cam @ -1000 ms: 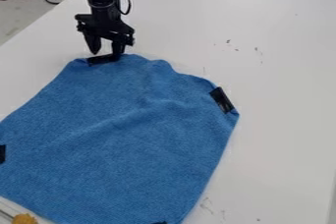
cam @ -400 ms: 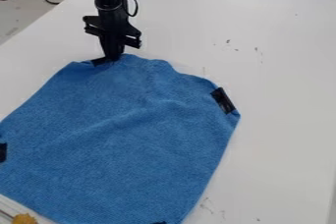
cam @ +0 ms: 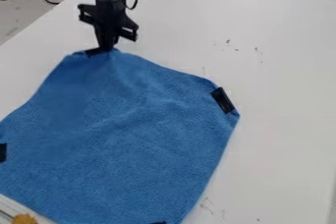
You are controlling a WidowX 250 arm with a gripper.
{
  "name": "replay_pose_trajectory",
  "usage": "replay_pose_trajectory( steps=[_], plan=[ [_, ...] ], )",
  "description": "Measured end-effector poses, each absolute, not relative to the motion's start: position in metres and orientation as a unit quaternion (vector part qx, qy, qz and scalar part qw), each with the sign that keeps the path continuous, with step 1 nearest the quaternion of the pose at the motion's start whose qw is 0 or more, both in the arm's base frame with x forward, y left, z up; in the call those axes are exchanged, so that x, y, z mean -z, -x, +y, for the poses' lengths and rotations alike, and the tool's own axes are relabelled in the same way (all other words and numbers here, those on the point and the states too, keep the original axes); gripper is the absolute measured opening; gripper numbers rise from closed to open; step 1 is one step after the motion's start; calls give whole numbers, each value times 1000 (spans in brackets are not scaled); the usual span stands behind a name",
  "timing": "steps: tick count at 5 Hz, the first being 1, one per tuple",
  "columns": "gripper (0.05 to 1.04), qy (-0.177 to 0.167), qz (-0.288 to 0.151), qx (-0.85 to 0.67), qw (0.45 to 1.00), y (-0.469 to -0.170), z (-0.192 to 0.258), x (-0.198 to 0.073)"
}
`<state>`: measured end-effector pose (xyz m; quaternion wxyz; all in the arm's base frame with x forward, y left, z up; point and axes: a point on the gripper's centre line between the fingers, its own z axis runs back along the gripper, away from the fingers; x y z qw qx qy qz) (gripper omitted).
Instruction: Fold cloth from top left to centre
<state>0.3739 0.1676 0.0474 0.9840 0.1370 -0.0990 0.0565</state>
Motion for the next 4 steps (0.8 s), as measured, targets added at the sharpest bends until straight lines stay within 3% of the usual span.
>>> replay_pose_trajectory(
  steps=[2, 4],
  plan=[
    [59, -141, -144, -56, 978, -342, 122, -81],
    [58, -83, -151, -68, 983, -272, 69, -82]
  ],
)
